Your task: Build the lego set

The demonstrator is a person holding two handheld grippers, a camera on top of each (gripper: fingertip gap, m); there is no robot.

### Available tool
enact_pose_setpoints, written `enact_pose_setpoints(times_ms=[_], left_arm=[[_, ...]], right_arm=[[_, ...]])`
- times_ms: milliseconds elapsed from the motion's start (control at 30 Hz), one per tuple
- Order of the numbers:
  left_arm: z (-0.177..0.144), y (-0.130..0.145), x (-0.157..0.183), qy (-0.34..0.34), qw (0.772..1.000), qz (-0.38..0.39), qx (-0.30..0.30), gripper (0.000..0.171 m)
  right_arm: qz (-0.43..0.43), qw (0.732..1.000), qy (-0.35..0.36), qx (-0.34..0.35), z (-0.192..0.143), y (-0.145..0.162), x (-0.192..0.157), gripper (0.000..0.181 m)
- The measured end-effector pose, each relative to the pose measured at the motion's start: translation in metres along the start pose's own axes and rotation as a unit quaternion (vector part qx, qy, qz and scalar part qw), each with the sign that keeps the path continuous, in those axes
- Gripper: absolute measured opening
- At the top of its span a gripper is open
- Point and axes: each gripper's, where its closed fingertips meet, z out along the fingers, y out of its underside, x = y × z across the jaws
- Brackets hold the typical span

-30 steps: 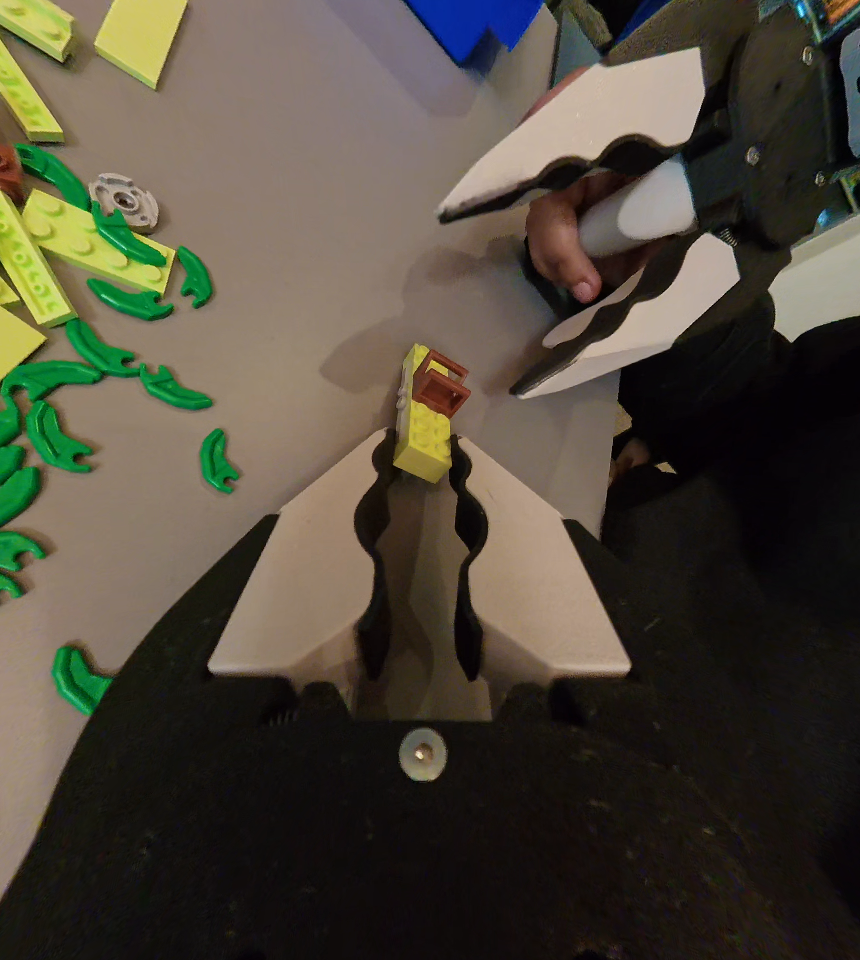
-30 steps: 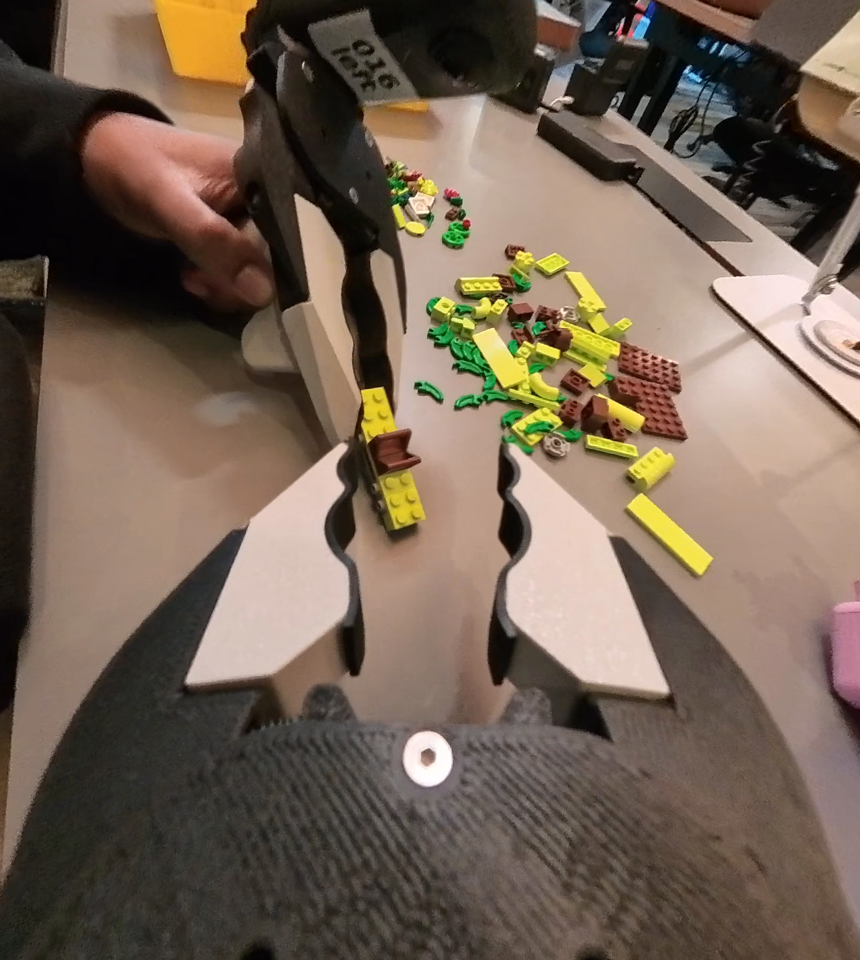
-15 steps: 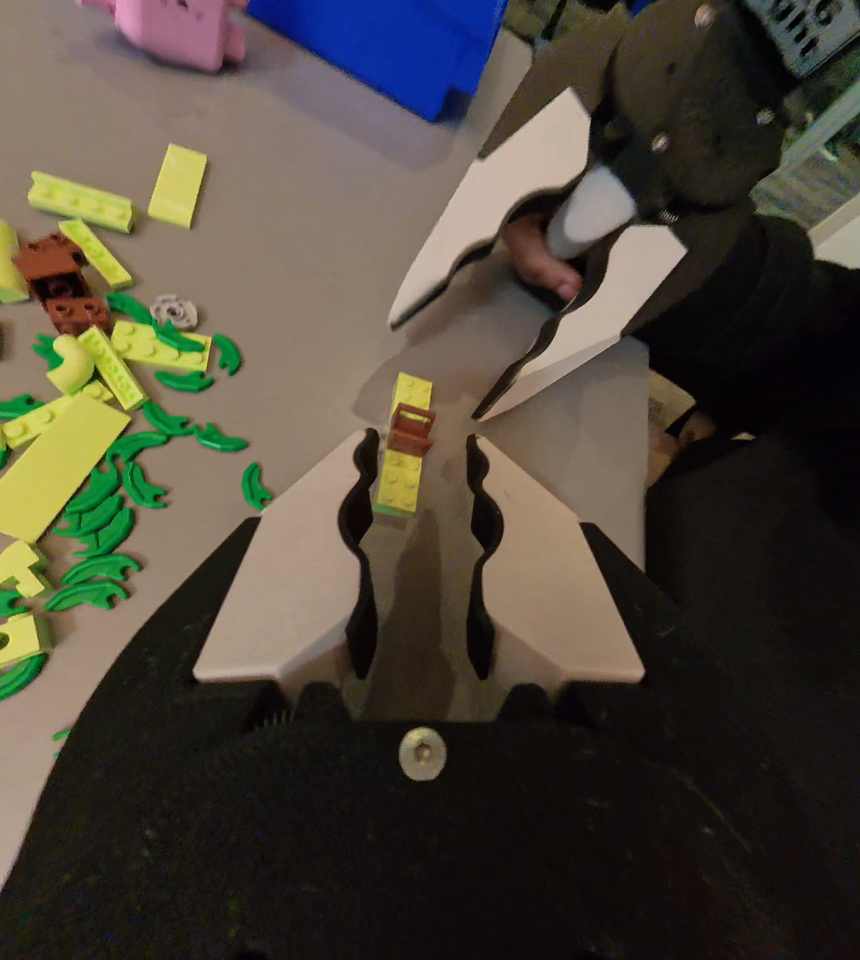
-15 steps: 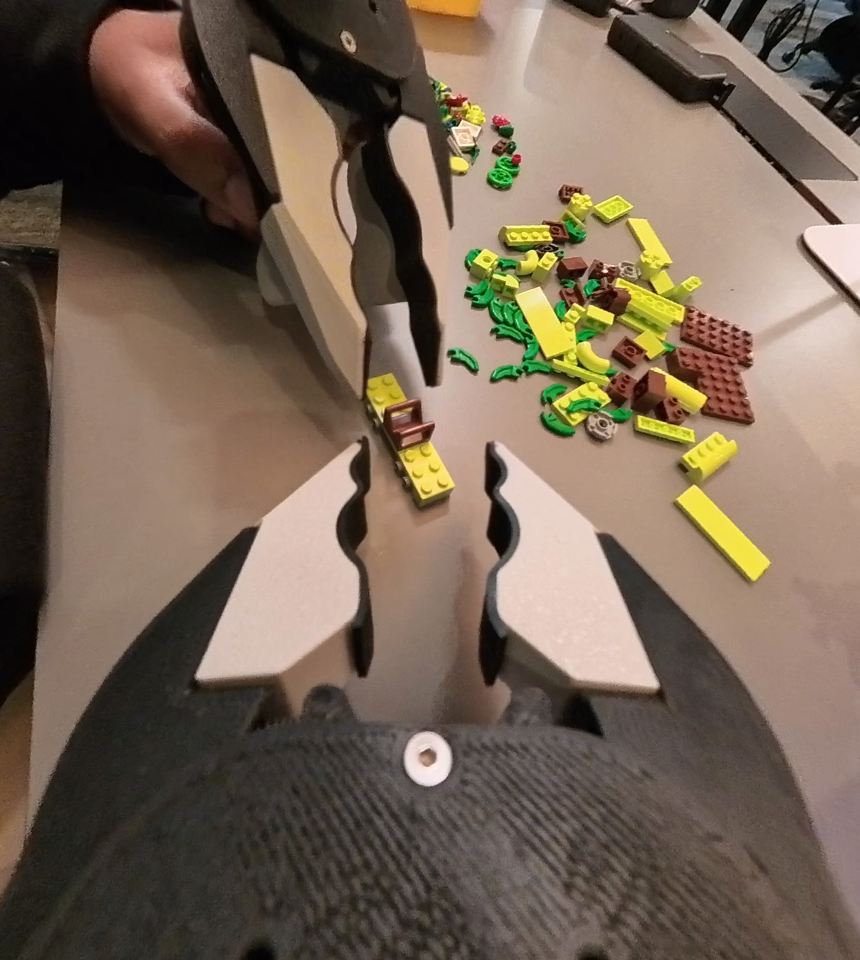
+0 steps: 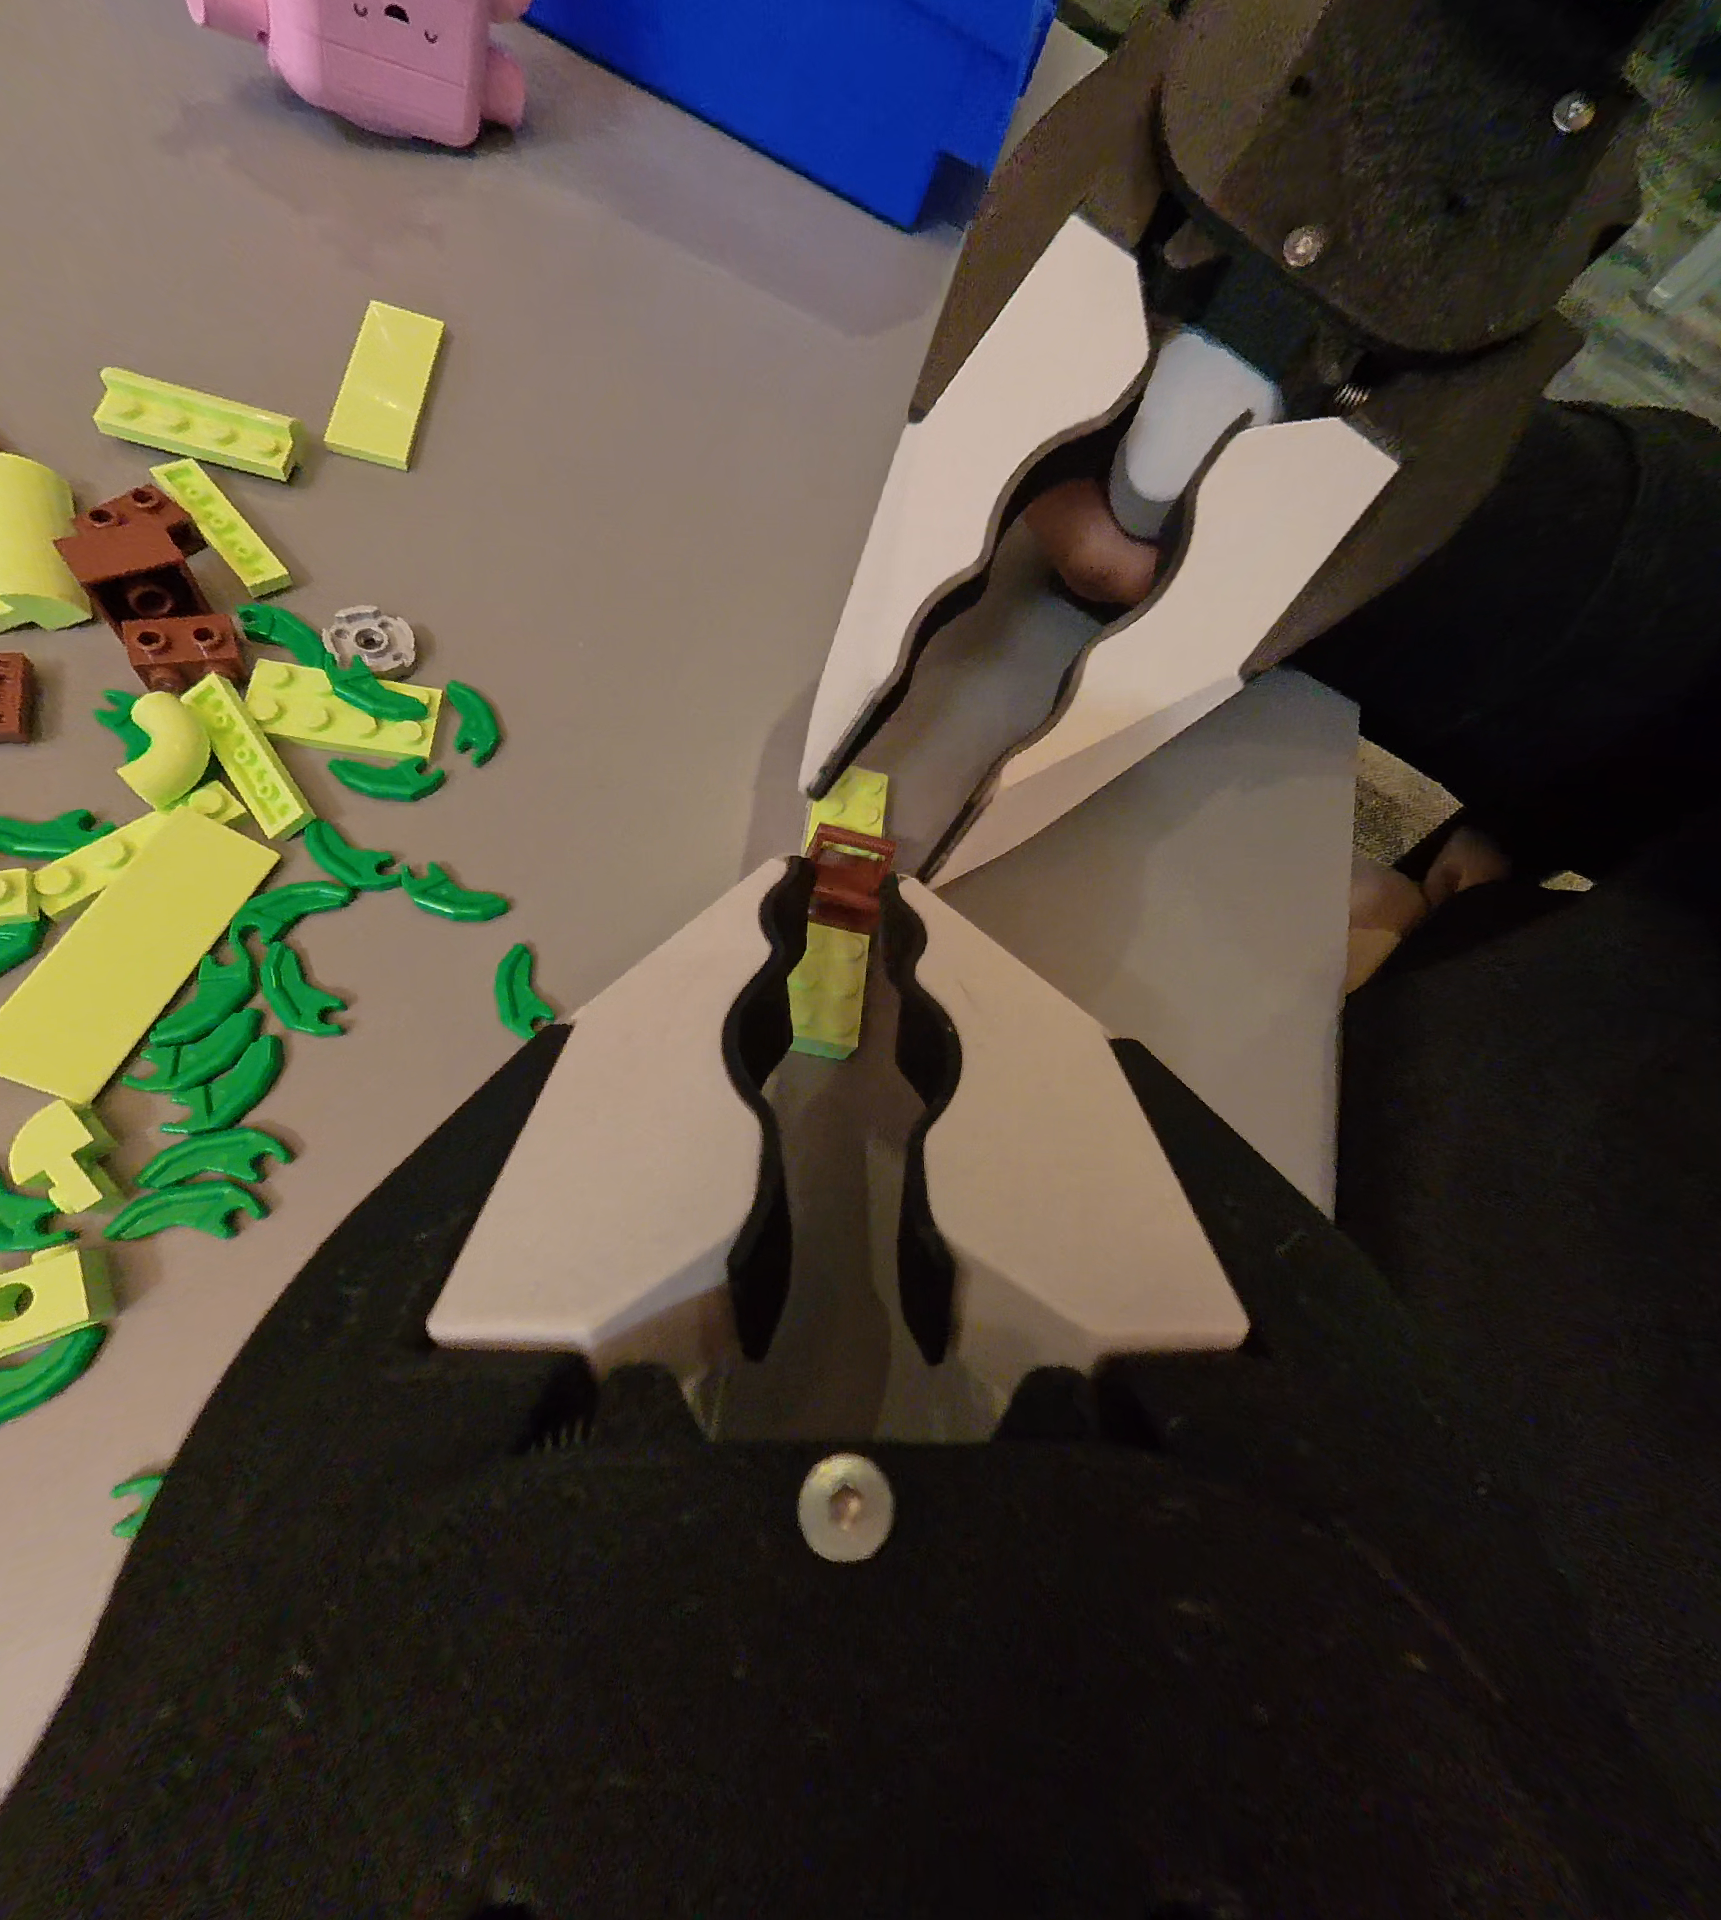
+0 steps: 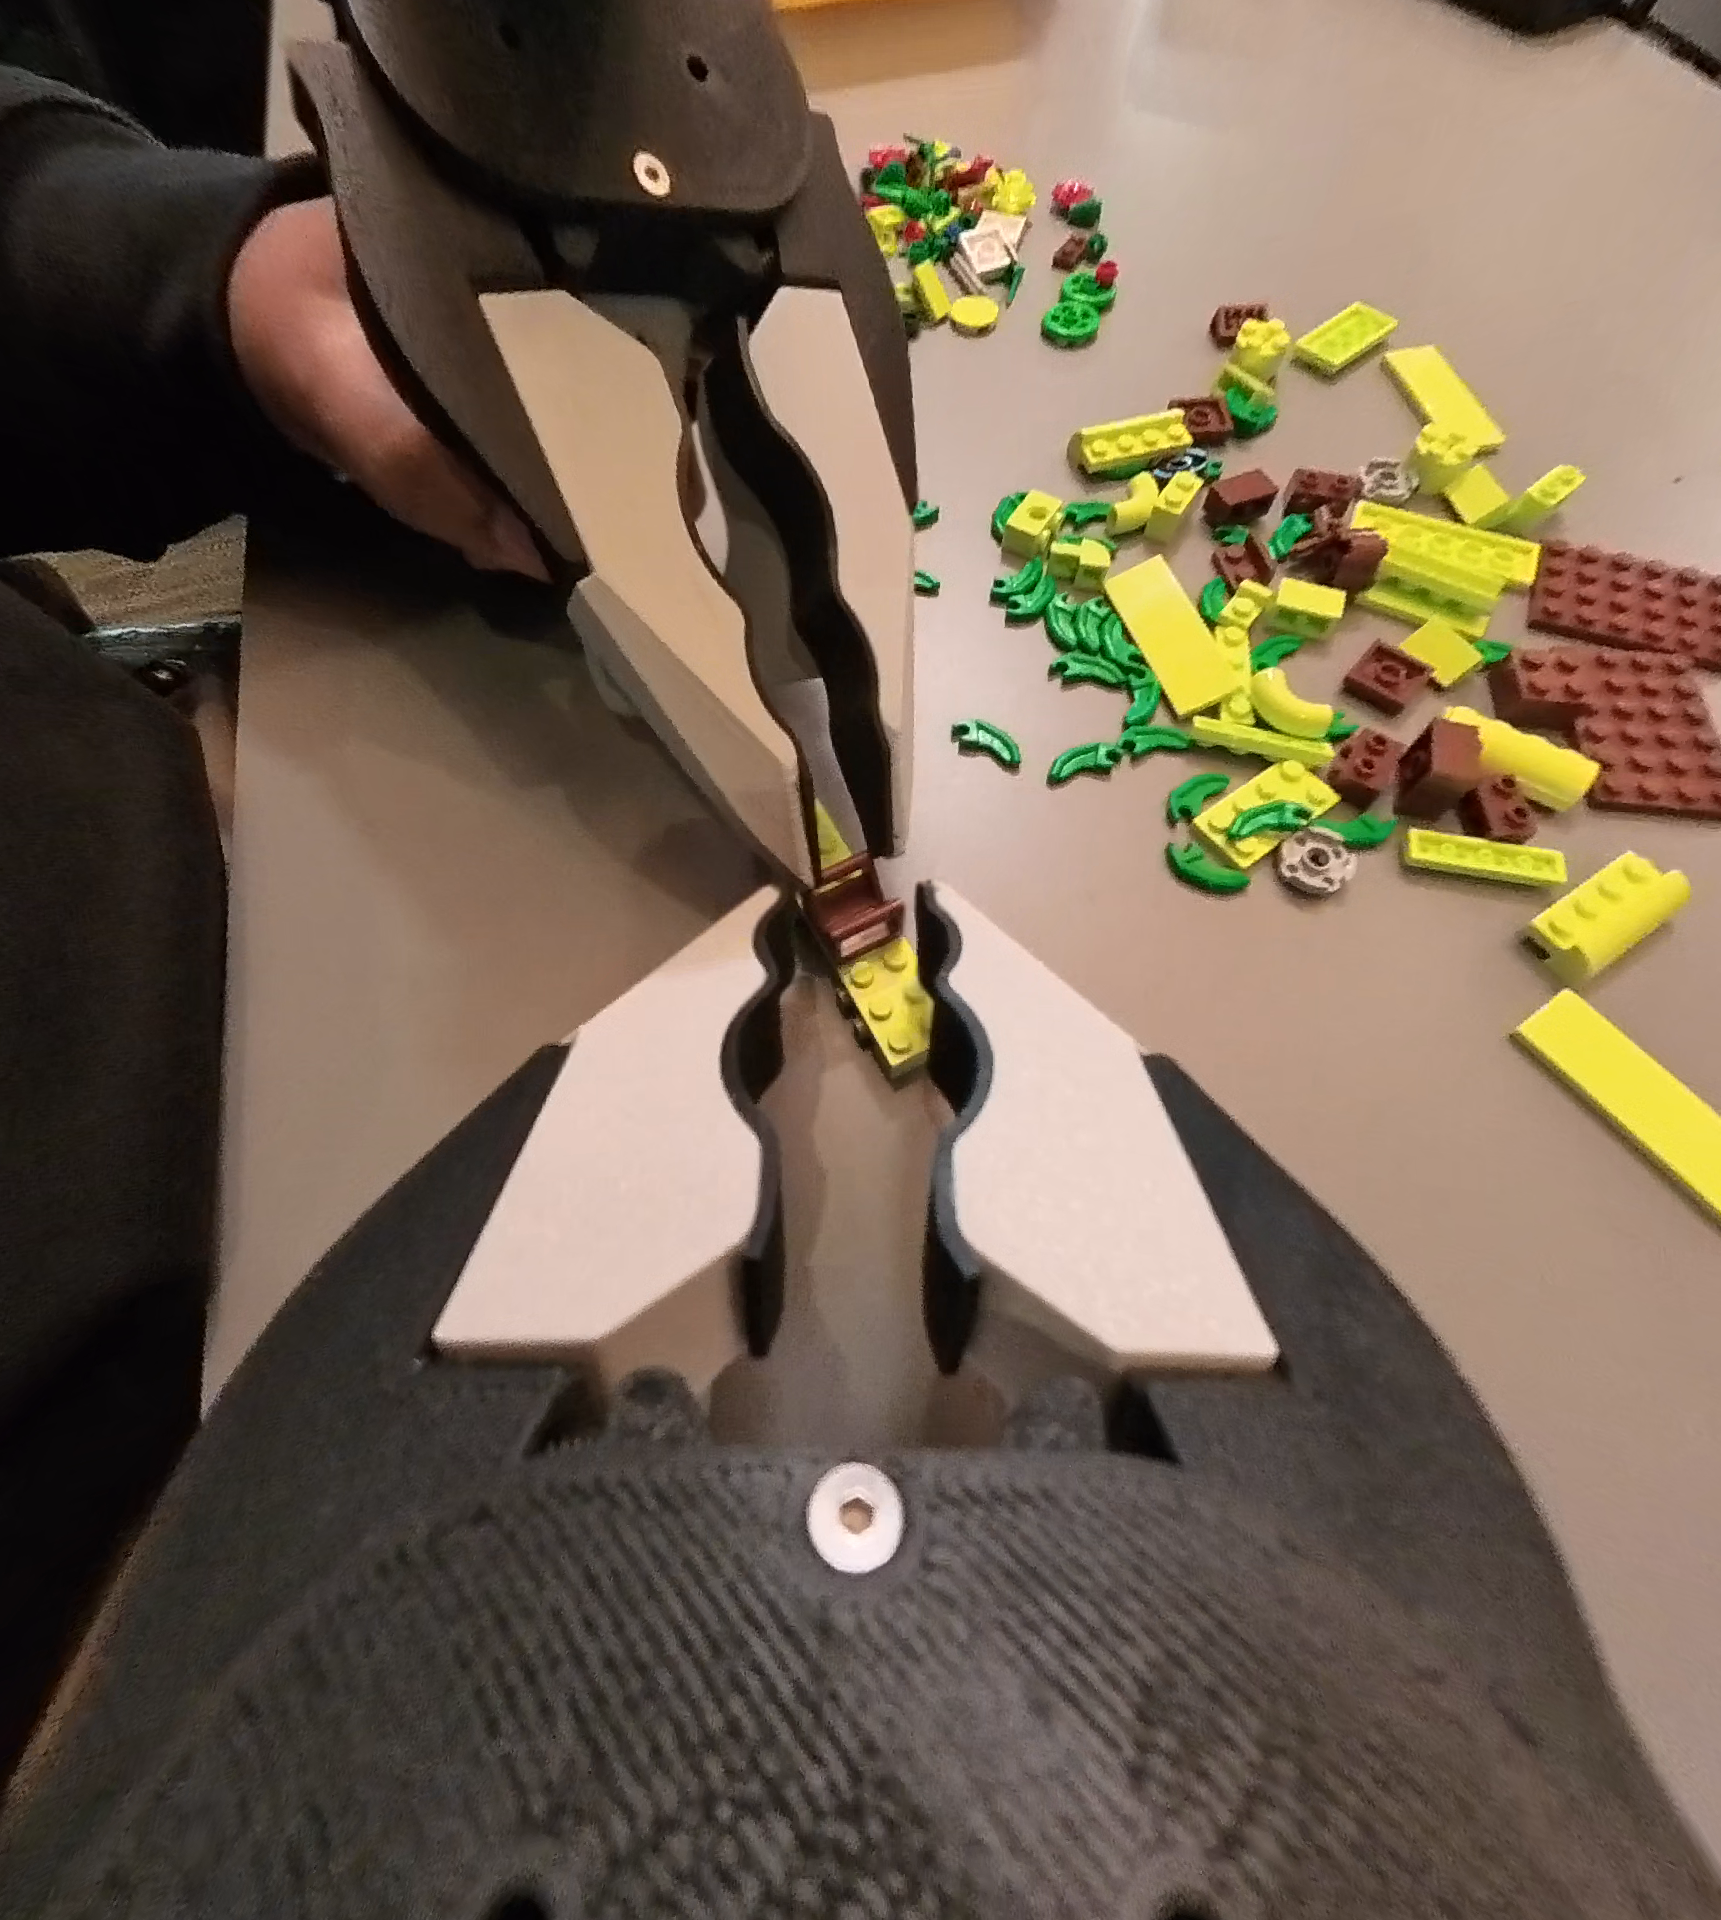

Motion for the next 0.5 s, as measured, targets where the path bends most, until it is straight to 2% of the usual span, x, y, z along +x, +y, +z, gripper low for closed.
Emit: enact_pose_setpoints(times_ms=[167, 233, 500], left_arm=[[0.0003, 0.0002, -0.0006, 0.0, 1.0, -0.003, -0.001, 0.011], [0.0007, 0.0005, -0.0014, -0.002, 1.0, -0.005, -0.002, 0.009], [0.0023, 0.0015, -0.0028, -0.002, 1.0, -0.017, -0.007, 0.011]], right_arm=[[0.008, 1.0, -0.01, -0.011, 0.0024, 0.0025, -0.0005, 0.014], [0.01, 1.0, -0.001, -0.012, 0.0027, 0.0027, 0.0021, 0.006], [0.001, 1.0, 0.012, -0.013, 0.0035, 0.0029, 0.0034, 0.005]])
